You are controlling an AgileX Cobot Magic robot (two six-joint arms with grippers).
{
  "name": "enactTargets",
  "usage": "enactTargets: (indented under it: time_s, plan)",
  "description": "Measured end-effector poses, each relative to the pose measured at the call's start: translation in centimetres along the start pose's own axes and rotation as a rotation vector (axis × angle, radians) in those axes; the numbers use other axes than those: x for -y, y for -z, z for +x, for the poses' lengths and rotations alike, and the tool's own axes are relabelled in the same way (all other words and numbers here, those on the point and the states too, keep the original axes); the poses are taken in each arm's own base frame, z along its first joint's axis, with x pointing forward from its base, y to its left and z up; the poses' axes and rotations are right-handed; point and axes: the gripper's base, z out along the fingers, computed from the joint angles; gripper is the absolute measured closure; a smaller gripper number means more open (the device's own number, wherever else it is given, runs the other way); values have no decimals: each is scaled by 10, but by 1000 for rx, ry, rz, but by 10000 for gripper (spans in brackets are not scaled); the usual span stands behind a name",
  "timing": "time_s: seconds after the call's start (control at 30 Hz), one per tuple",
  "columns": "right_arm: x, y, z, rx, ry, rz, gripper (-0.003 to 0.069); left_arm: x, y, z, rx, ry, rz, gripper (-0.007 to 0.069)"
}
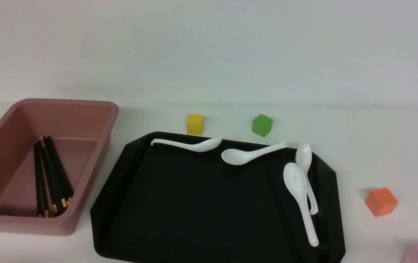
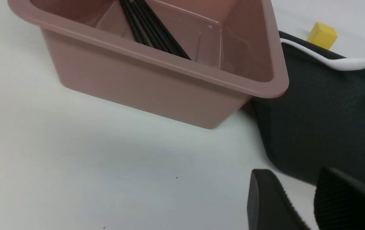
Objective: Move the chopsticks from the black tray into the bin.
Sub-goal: Use the right arm to grab a pair of chopsticks
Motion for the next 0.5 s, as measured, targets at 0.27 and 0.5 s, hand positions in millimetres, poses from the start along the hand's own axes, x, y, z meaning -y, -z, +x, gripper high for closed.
enactTargets:
  time_s: [0.27,0.5]
  plan:
    - [0,0,0,0,0,0,484,0,0,0,0,0,0,386]
    - [0,0,0,0,0,0,472,0,0,0,0,0,0,386]
